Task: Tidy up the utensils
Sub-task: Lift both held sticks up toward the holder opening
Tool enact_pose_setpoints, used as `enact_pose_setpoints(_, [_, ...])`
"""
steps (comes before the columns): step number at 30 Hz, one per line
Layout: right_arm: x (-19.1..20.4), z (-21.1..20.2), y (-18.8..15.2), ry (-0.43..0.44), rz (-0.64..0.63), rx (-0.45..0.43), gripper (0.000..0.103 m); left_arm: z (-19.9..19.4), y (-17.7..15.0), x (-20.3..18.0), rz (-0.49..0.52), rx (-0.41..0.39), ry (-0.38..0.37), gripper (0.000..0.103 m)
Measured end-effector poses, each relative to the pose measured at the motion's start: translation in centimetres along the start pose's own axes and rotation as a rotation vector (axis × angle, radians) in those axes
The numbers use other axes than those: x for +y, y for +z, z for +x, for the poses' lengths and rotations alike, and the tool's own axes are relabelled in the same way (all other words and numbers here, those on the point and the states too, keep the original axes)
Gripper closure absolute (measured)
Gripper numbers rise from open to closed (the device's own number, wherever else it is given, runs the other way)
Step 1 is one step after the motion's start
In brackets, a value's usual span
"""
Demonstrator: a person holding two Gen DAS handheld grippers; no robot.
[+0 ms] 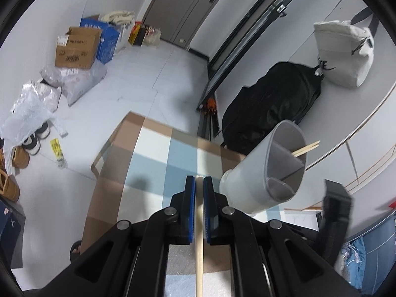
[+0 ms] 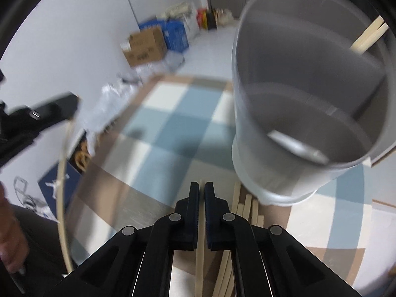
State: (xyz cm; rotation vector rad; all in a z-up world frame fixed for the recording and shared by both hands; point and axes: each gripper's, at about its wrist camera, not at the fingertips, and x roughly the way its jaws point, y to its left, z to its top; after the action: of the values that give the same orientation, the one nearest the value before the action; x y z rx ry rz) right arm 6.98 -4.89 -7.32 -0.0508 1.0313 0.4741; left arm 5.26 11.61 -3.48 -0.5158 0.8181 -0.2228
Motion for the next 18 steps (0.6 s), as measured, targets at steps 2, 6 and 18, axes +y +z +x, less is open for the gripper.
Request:
enact_pose_setpoints(2, [-0.1,-2.1,0.3,0.025,0.002,-0.069,0.099,-0.6,0.1,-0.6,0.013,-0.036,-0.015,0.101])
enact_pose_setpoints(6, [-0.7,-6.1,0.9,0.056,0.021,-0.204,0.099,-2.0,0.7,-2.0,0.047,-0.119,-0.048,0.101])
enact_pose_setpoints(18, [-2.0,-13.7,2.5,0.11,0.014,-0.424,0.1,-4.3,2.0,-6.7,0.14,-0.255,-0.094,0.101])
